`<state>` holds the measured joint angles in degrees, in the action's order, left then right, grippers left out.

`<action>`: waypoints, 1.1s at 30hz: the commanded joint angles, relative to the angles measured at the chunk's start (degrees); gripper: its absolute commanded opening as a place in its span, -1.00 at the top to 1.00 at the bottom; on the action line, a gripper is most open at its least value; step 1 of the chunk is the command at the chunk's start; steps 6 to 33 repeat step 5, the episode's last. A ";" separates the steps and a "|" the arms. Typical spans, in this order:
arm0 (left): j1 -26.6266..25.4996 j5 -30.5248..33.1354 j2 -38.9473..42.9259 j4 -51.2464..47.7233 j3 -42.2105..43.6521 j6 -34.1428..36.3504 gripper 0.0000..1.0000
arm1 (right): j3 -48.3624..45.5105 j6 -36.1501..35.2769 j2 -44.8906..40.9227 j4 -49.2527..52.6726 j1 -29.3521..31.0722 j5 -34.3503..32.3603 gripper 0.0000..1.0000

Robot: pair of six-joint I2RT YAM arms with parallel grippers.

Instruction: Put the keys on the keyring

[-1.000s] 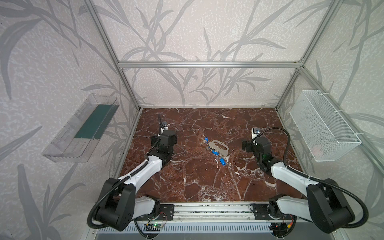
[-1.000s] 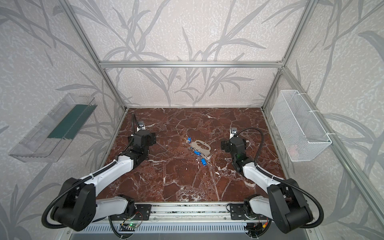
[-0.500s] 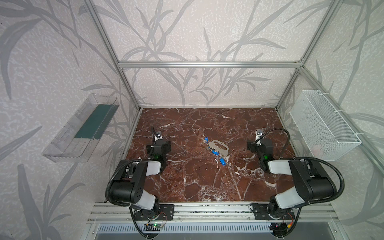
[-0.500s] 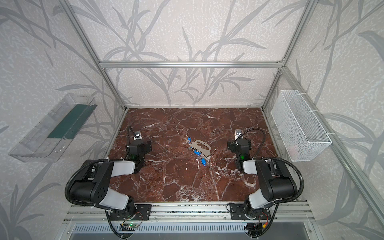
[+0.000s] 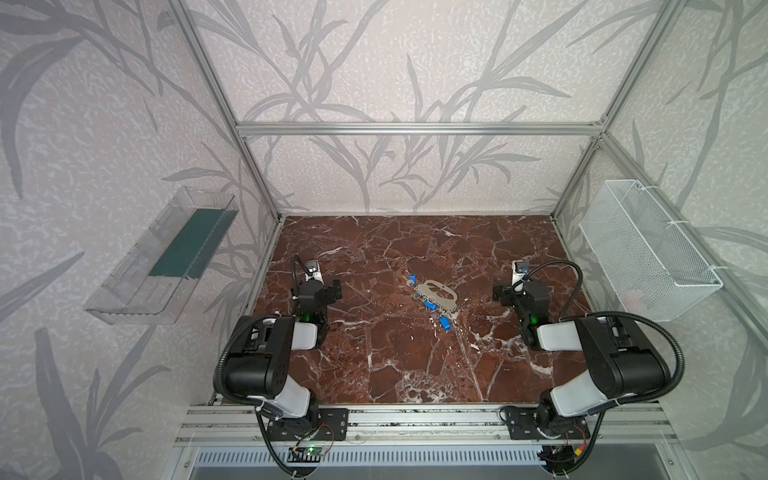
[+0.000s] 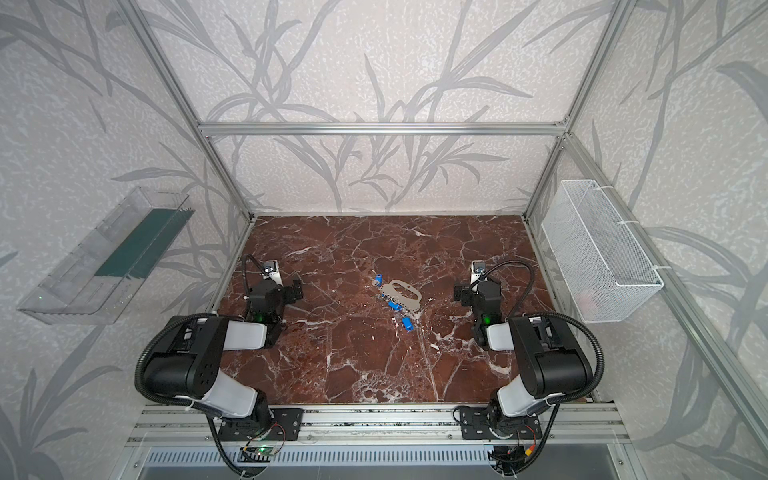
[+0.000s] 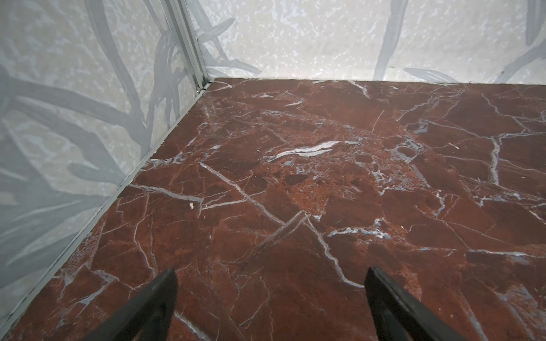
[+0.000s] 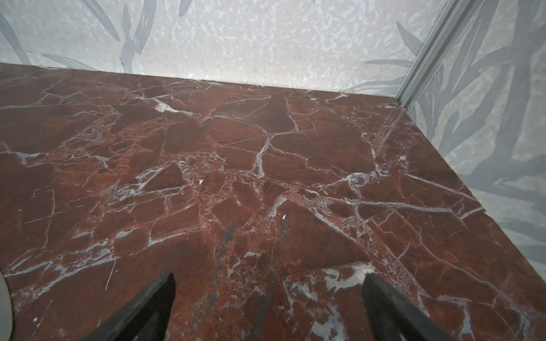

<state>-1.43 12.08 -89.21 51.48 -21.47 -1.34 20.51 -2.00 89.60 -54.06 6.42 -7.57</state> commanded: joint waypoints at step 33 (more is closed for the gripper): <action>0.12 0.23 -0.33 3.36 0.40 -0.14 -0.99 | 1.10 -0.20 0.39 -0.40 0.18 0.37 -0.98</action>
